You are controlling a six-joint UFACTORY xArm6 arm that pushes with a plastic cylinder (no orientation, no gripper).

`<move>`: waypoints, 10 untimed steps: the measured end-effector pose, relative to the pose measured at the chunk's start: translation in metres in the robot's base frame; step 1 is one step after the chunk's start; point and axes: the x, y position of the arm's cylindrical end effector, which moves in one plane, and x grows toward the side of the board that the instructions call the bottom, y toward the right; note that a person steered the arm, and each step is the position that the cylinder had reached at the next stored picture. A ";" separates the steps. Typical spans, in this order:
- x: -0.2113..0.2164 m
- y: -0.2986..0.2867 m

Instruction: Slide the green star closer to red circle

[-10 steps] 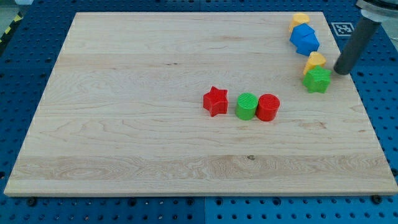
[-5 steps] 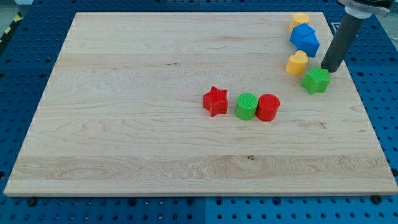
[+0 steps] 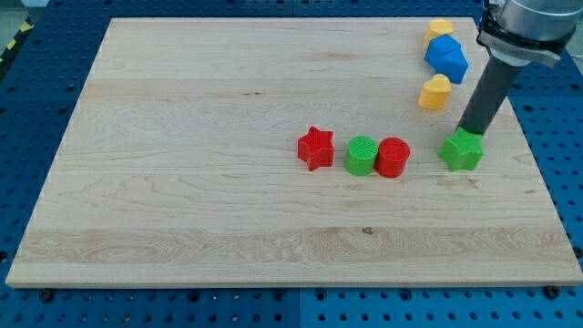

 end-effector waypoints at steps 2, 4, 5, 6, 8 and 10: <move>0.009 0.059; 0.032 0.053; 0.032 0.038; 0.032 0.022; 0.032 -0.003; 0.032 -0.023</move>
